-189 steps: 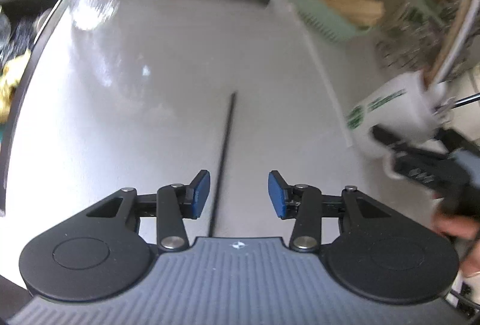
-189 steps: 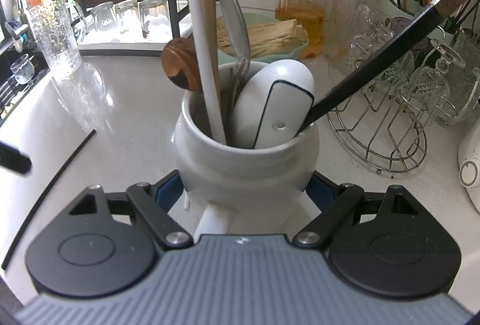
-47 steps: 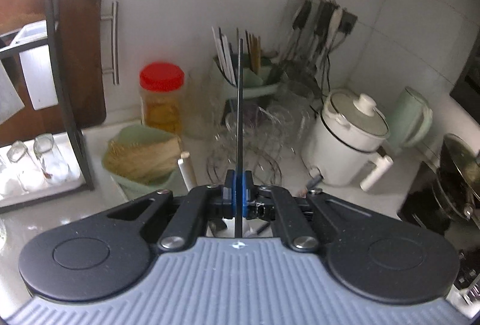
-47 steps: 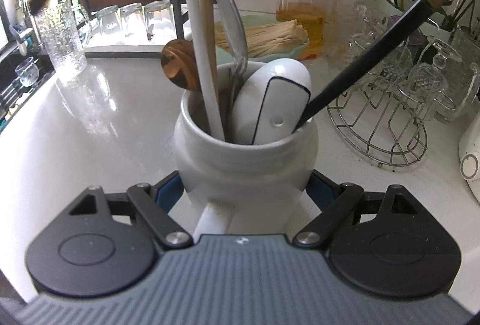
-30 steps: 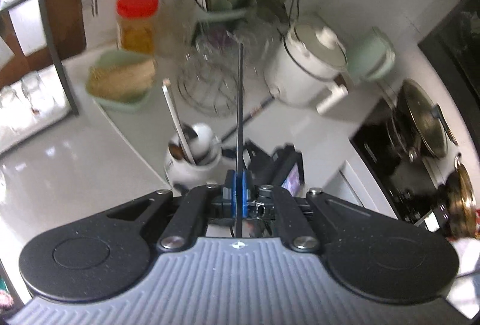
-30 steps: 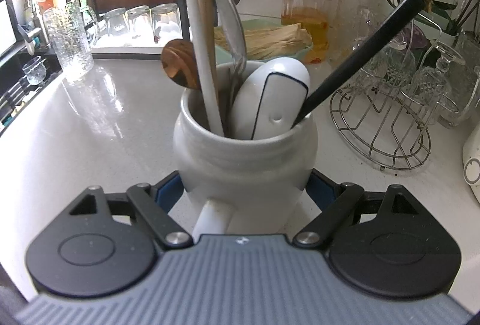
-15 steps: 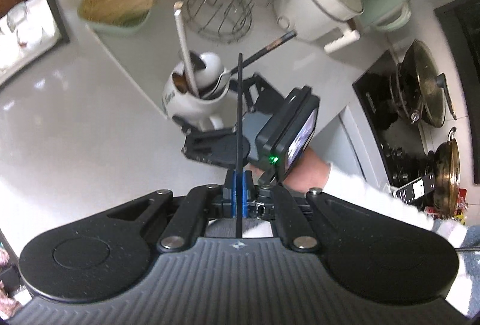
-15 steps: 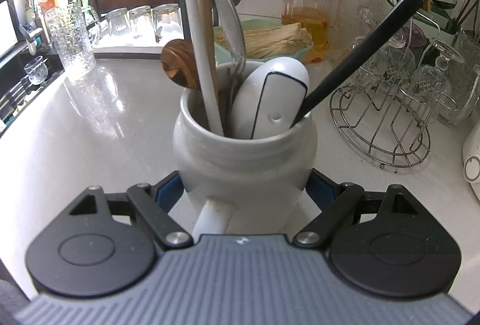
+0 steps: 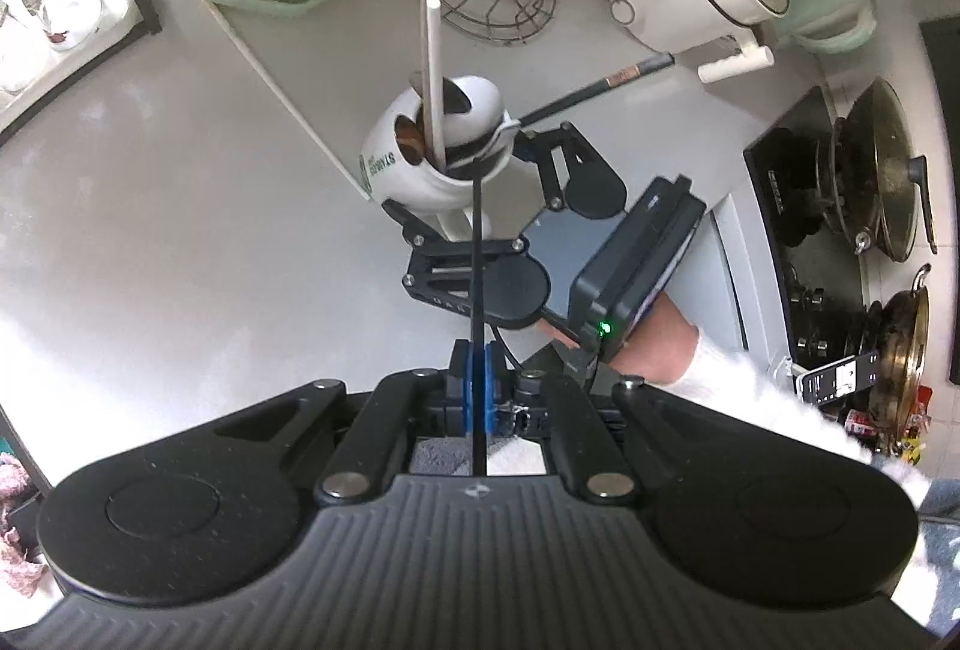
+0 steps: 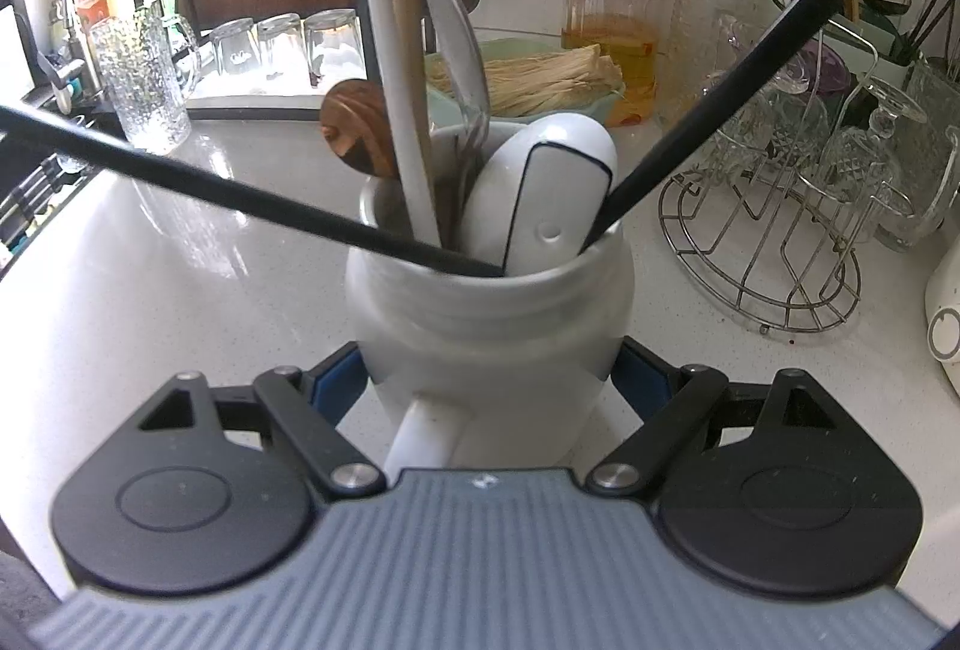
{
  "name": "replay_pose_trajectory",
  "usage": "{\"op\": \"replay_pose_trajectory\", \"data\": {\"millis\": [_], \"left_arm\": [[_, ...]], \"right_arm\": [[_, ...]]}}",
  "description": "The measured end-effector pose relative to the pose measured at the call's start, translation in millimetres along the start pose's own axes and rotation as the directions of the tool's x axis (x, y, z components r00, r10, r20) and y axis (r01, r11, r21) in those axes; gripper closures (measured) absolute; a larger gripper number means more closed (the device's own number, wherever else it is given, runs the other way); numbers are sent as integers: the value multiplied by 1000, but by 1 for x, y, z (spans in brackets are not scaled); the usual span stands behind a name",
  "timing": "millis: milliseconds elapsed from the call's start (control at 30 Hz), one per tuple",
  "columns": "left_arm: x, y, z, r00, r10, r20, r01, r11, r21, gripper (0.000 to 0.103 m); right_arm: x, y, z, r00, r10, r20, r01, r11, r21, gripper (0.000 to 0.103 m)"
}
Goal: Organize utensils
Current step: 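Carry the black chopstick to the mug and lower it inside, then open the left tool and pull it up from the mug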
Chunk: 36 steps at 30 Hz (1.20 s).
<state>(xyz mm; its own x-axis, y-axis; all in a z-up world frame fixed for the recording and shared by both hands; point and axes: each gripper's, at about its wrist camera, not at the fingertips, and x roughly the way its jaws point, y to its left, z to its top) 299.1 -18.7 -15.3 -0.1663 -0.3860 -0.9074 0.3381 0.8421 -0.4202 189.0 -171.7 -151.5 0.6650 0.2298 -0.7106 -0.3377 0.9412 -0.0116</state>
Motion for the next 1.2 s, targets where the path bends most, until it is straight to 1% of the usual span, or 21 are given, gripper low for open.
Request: {"op": "replay_pose_trajectory", "data": {"millis": [267,567,633,733,833,933,1033,1100,1167,1200], "left_arm": [[1,-1,31,999,23,-24,-23,999,-23,99],[14,-8,71,998,62,-26,-62,998,24,101],[17,-8,75,998,59,-26,-58,998,26,101],[21,-12,77,996,83,-11,-82,995,59,100],[18,-15,76,995,90,34,-92,993,76,100],[11,-20,69,987,121,110,-134,984,119,99],[4,-20,60,979,111,172,-130,986,105,91],[0,-19,51,967,105,233,-129,988,88,88],[-5,-18,42,949,104,299,-128,990,62,84],[-7,-18,37,935,117,333,-143,988,52,75]], "right_arm": [[1,-1,1,1000,3,0,-3,1000,4,13],[4,0,2,1000,-8,-2,8,1000,21,13],[4,1,2,1000,-10,-2,10,1000,20,13],[5,1,3,1000,-11,-2,11,1000,22,13],[5,1,3,1000,-11,-3,11,1000,23,13],[4,1,3,1000,-10,-7,10,1000,23,13],[5,0,5,1000,-11,-12,11,1000,22,13],[5,1,5,1000,-10,-13,10,1000,16,13],[5,0,6,1000,-9,-14,9,1000,16,13],[5,0,5,1000,-9,-14,9,1000,18,13]]}}
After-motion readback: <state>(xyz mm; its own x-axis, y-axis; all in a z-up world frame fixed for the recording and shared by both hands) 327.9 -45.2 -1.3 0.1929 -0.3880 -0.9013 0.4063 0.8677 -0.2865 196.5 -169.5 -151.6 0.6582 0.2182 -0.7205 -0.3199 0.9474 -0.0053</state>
